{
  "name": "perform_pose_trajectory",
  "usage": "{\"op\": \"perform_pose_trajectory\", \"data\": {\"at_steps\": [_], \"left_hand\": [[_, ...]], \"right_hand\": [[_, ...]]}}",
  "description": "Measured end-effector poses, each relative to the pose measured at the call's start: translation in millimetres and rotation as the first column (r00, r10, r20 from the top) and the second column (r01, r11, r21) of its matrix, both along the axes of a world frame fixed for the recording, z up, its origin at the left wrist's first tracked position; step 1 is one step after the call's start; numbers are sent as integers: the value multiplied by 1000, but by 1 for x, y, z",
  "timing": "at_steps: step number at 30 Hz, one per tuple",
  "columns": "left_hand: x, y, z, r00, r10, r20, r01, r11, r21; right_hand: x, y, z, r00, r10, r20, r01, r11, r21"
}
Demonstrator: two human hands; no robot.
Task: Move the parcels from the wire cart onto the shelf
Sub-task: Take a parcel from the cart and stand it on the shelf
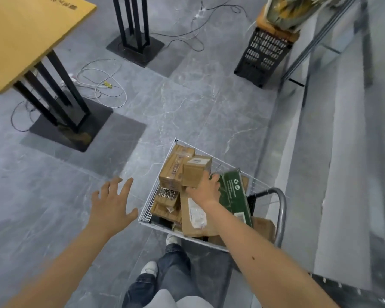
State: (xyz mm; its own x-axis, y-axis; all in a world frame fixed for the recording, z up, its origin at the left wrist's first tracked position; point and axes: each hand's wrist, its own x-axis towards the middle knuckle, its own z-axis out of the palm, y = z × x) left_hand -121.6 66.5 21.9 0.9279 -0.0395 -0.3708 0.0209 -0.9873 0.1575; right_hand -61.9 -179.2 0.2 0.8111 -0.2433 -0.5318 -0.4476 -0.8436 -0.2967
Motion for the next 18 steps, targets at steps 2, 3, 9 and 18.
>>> {"op": "perform_pose_trajectory", "data": {"at_steps": [2, 3, 9, 18], "left_hand": [[12, -12, 1, 998, 47, 48, -45, 998, -46], [17, -19, 1, 994, 80, 78, -74, 994, -74], [35, -42, -4, 980, 169, 106, -160, 983, -91], [44, -38, -23, 976, 208, -69, -207, 978, 16]], "right_hand": [[22, 1, -10, 1000, 2, -28, -2, 1000, -14], [31, 2, -15, 999, 0, -49, -1, 1000, -23], [65, 13, -46, 987, -48, -150, 31, 994, -109], [86, 23, -71, 964, -224, -144, 207, 970, -126]]}}
